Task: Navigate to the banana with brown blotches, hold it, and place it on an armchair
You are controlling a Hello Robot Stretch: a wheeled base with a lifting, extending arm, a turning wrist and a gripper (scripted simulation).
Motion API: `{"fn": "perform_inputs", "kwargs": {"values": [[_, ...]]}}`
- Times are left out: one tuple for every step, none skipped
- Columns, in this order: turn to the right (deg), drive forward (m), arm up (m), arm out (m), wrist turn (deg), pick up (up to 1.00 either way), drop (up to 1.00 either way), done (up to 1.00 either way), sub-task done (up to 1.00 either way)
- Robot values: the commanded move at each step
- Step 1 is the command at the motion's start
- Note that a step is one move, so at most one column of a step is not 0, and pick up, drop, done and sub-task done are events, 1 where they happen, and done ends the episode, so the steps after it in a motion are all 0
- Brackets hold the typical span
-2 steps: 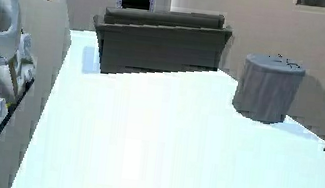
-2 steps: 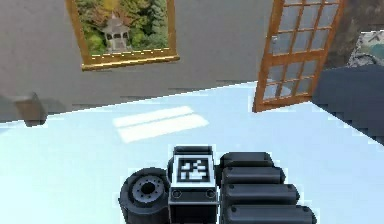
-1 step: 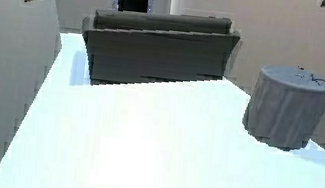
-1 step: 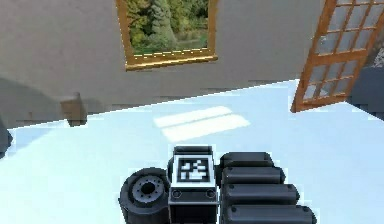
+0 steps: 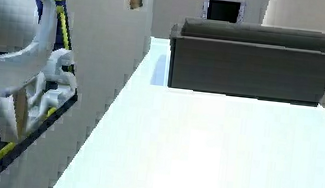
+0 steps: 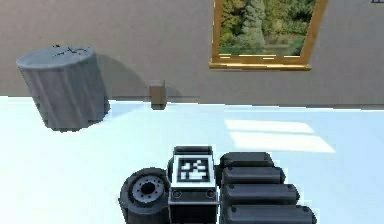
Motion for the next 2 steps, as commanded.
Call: {"fn": "perform_inputs", "kwargs": {"values": [[0.0, 1.00, 0.00, 0.00, 0.0, 0.00, 0.00, 0.00, 0.00], [-3.0, 0.00, 0.00, 0.00, 0.0, 0.00, 0.00, 0.00, 0.00]]}}
